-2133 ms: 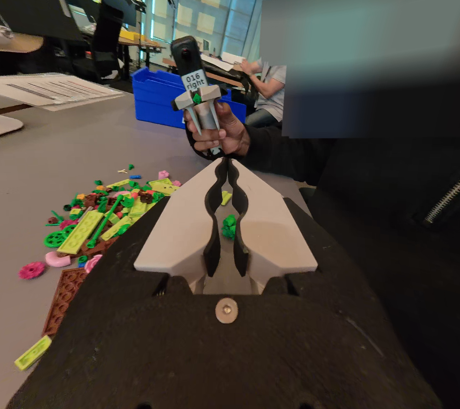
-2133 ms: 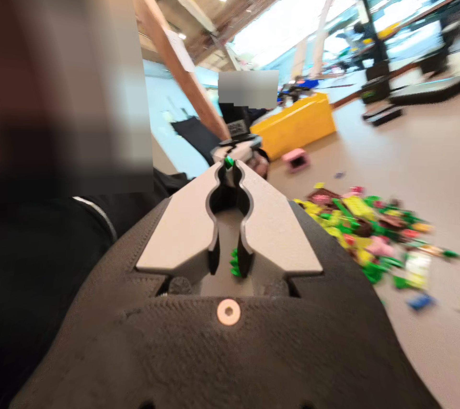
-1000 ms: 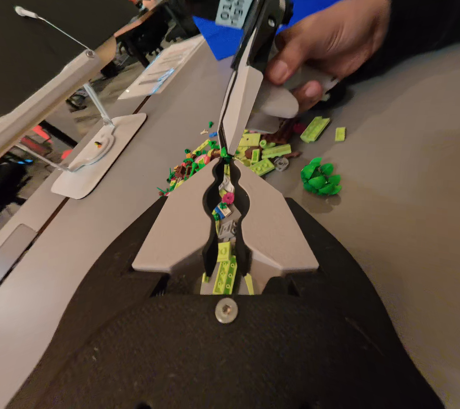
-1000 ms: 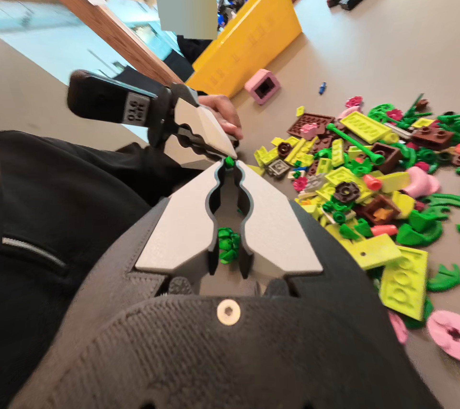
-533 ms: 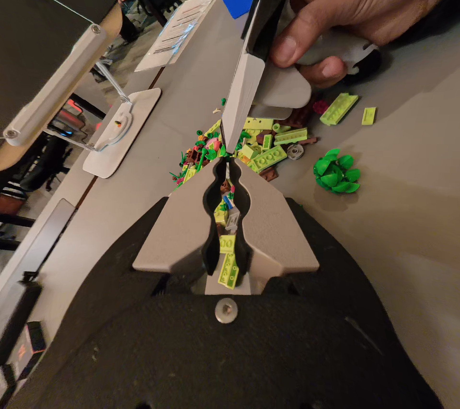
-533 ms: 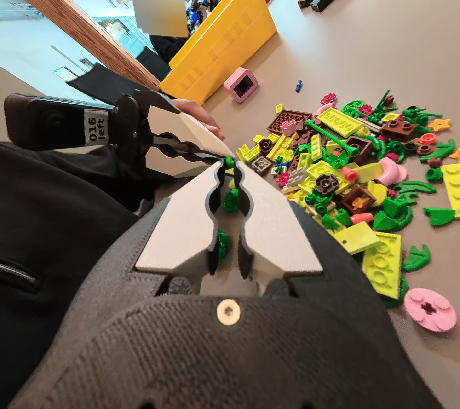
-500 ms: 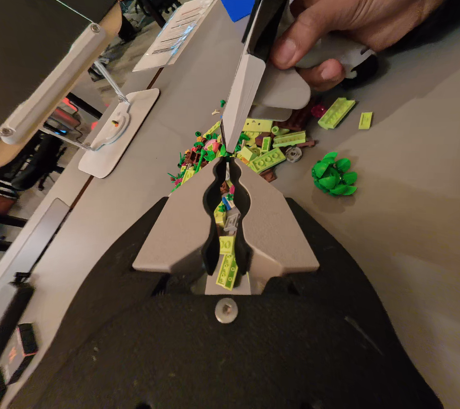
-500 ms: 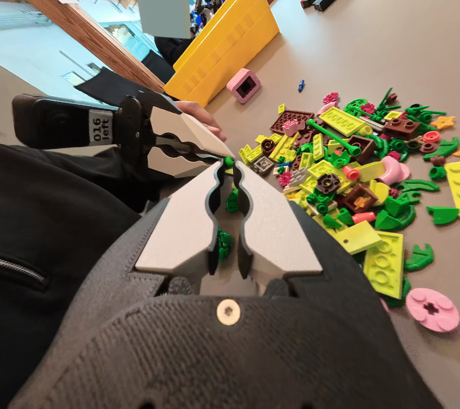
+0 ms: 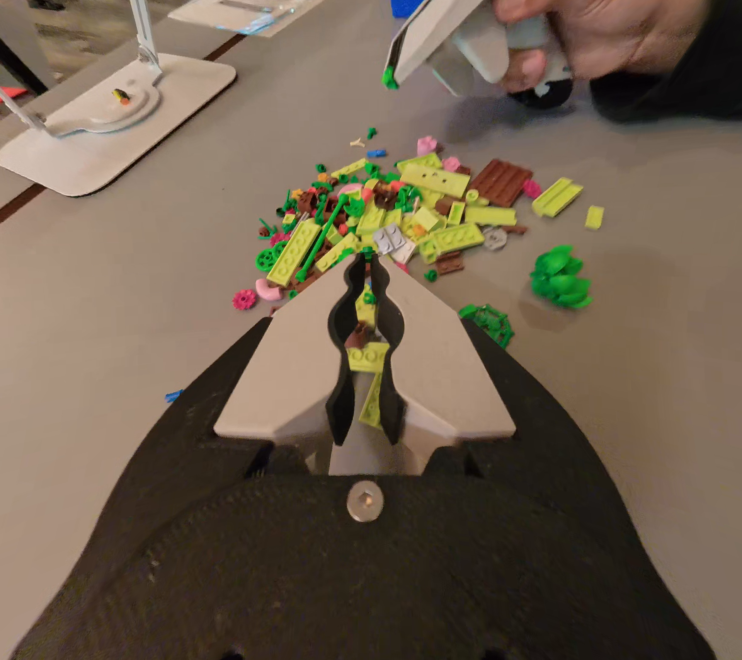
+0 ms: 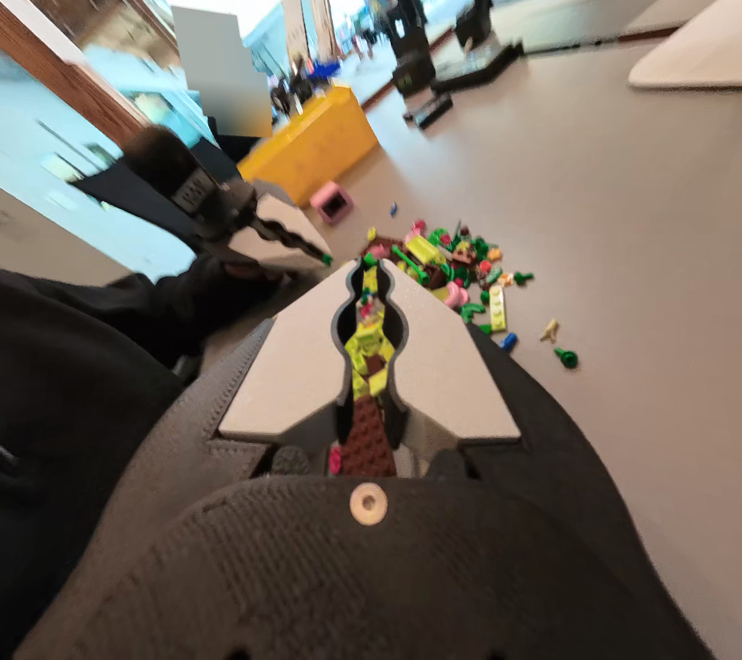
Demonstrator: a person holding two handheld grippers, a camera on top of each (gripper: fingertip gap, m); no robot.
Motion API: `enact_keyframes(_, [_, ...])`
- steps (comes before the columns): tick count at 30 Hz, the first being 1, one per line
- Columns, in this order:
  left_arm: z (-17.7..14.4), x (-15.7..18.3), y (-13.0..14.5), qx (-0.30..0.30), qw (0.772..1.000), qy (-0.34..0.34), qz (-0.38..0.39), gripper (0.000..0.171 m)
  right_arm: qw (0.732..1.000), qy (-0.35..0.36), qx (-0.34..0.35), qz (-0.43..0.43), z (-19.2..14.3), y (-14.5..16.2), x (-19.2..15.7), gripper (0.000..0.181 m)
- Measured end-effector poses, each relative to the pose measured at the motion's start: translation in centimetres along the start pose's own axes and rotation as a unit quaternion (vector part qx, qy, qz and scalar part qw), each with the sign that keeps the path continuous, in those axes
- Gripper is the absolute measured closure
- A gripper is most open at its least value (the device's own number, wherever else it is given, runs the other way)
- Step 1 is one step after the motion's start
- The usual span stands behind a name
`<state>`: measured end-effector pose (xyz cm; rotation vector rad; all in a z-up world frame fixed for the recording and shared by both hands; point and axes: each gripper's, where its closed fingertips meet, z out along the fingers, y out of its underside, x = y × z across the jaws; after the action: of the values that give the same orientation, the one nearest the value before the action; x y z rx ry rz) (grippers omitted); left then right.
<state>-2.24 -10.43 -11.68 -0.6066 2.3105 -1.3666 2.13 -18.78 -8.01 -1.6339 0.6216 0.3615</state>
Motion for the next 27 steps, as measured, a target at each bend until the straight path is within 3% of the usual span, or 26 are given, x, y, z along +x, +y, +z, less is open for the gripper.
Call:
enact_keyframes(4, [0.3, 0.0, 1.1, -0.034, 0.999, -0.003, 0.018, 0.171, 0.994, 0.050, -0.082, -0.059, 1.9, 3.0, 0.9, 0.178])
enact_keyframes(9, [0.6, -0.2, 1.3, -0.041, 0.999, -0.014, 0.031, 0.171, 0.977, 0.126, -0.116, -0.127, 2.1, 3.6, 2.5, 0.178])
enact_keyframes(20, [0.7, 0.3, 1.5, -0.045, 0.997, -0.018, 0.059, 0.169, 0.966, 0.146, -0.143, -0.157, 2.4, 4.4, 2.6, 0.177])
enact_keyframes(27, [0.5, 0.6, 1.3, -0.037, 0.997, -0.013, 0.068, 0.163, 0.967, 0.144, -0.136, -0.163, 2.4, 4.2, 2.4, 0.166])
